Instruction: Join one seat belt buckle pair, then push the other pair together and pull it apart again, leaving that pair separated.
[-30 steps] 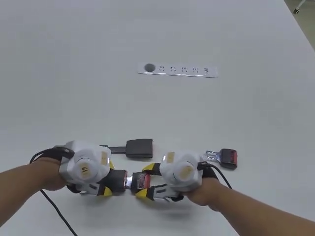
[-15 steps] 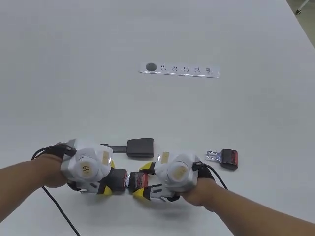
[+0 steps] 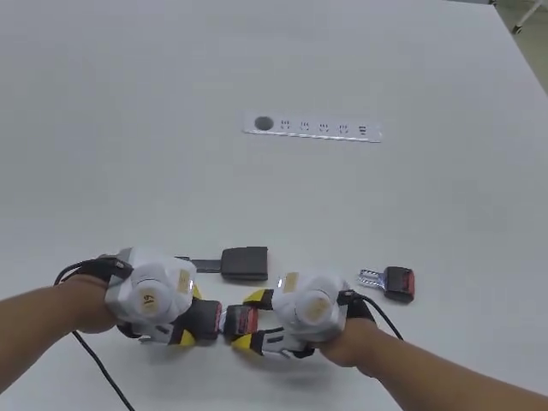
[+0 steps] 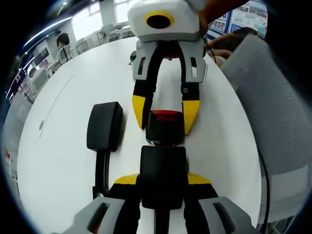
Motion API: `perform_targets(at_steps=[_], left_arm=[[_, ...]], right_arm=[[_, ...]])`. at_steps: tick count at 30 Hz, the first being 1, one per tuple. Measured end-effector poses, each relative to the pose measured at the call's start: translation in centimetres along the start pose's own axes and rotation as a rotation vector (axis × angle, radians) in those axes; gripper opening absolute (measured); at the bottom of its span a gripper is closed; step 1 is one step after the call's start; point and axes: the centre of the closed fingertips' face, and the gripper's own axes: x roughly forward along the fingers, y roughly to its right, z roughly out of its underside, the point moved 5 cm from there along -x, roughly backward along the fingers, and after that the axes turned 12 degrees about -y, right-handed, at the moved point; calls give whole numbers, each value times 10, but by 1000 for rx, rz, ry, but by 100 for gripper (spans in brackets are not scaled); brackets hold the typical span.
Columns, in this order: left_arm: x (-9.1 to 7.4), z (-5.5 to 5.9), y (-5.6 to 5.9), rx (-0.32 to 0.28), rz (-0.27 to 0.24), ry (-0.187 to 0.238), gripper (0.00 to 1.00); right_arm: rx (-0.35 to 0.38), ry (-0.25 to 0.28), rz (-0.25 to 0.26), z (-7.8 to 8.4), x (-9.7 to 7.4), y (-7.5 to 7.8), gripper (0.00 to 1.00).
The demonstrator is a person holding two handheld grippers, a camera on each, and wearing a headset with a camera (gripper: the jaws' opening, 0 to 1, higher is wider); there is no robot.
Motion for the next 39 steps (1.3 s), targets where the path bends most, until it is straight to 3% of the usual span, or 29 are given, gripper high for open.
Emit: perform_targets(at_steps=[11,16,20,28,39], left_arm=[[-1,6,0,37,5,98,35],[-1,10,1,23,-7,165,35],[-2,11,1,23,-11,189,34],[-3,8,3,35,3,200,34],[-5,5,5,47,12,195,34]], right_arm=[[-38,28,1,3,-1,-2,35],[-60,53,34,4,-2,-5,34],[-77,64,57,5,-2,-6,34],[-31,92,44,6,-2,-5,34],[-22,111,43,8,-2,-5,33]])
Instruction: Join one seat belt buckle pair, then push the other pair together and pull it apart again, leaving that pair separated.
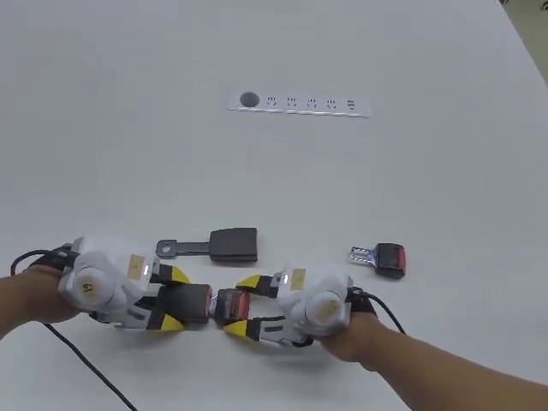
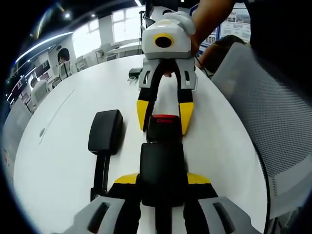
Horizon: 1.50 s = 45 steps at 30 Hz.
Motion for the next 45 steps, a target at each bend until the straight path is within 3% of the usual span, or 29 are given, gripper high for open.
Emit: perform_targets(at_steps=[13,19,20,23,27,29,30,32,33,35,39,43,45], left_arm=[[1,0,0,-10,5,-2,34],[3,2,-2,-11,7,-13,35],[3,1,-2,-10,7,-18,35],[4,0,-2,-8,6,-36,36],[5,0,-1,-47,-21,-59,36],[3,1,-1,-76,-34,-92,37],[0,-2,0,-109,-43,-72,38],[-6,-7,-2,-201,-49,-33,45],[-11,-11,-4,-218,-67,-1,50],[-20,-16,-6,-254,-98,20,61],[-33,-26,-8,-285,-126,66,69],[-40,-36,-13,-285,-175,86,74],[-43,-42,-15,-290,-188,93,76]], right_arm=[[25,17,13,2,0,-2,33],[15,4,13,0,0,-3,35],[-28,-1,28,-1,0,-3,35],[-26,-22,42,-2,1,-5,36],[-5,-51,71,-6,-2,-7,38],[8,-33,93,-11,-9,-7,39],[18,-5,123,-16,-14,-5,46],[102,25,116,-19,-21,-4,63],[131,41,112,-22,-28,-2,71],[139,70,155,-23,-40,2,75],[174,111,195,-23,-68,7,79],[175,98,254,-15,-95,15,82],[219,28,286,-2,-108,21,81]])
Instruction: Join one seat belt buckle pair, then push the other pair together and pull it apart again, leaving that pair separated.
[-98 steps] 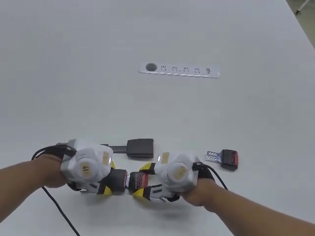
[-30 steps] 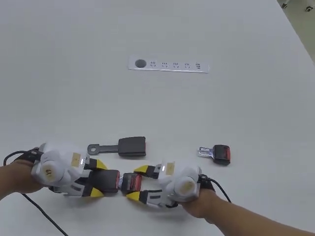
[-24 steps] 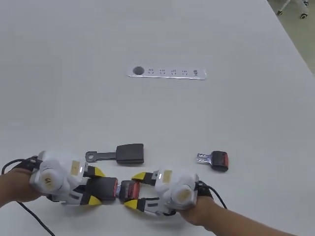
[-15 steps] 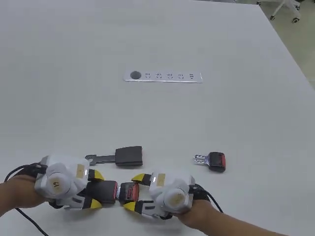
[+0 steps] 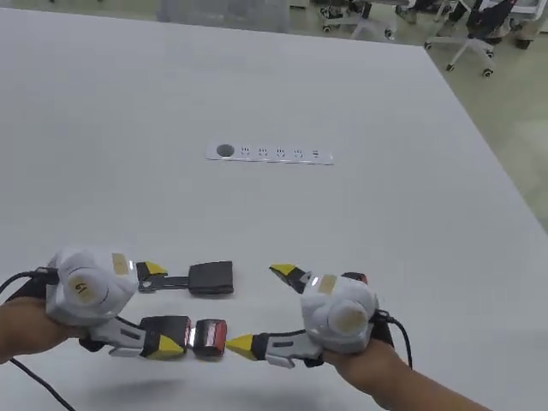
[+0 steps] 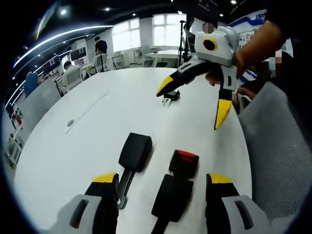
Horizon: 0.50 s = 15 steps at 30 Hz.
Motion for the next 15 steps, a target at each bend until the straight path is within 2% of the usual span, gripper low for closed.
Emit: perform_targets(at_steps=[2,4,8,10,13,15], left_arm=[[-1,-6,0,-3,-3,17,75],[-2,-13,1,2,-3,21,76],[-3,-26,-7,10,-19,52,76],[-5,-35,-10,4,-22,72,76],[-2,-40,-14,5,-25,71,76],[3,-39,-15,13,-19,47,75]], right_arm=[[39,-24,-4,8,-7,8,81],[47,-10,12,16,-19,21,81],[74,-22,43,26,-35,44,81],[72,-5,54,30,-43,57,81],[78,-30,66,39,-48,77,81],[68,-29,64,43,-52,86,80]])
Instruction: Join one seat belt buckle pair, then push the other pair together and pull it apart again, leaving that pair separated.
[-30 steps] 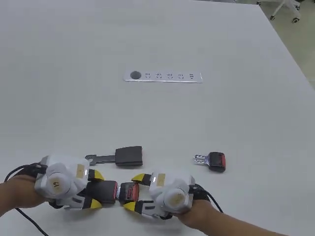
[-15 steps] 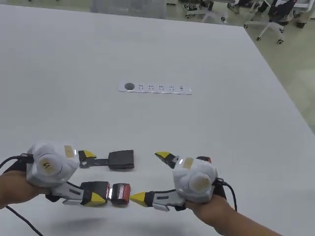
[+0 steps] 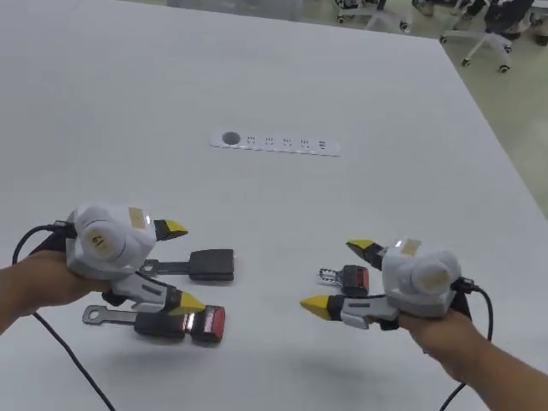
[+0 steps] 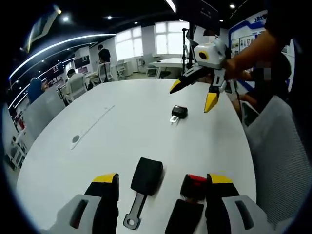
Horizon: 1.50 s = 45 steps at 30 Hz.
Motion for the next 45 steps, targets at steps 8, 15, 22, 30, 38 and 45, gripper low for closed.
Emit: perform_targets(at_steps=[8,15,22,30,38,45], left_arm=[[18,-8,-15,2,21,-17,75],[46,-3,-25,26,41,-70,67],[67,6,-33,13,64,-109,65],[80,25,-35,104,79,-181,58],[81,20,-39,75,102,-144,56],[79,18,-38,121,125,-159,38]], right_arm=[[-71,-75,-82,27,5,27,78],[-75,-154,-147,54,21,48,76],[-105,-199,-209,64,29,53,73],[-82,-217,-269,64,30,46,73],[-148,-242,-250,70,33,52,62],[-201,-227,-264,69,35,56,43]])
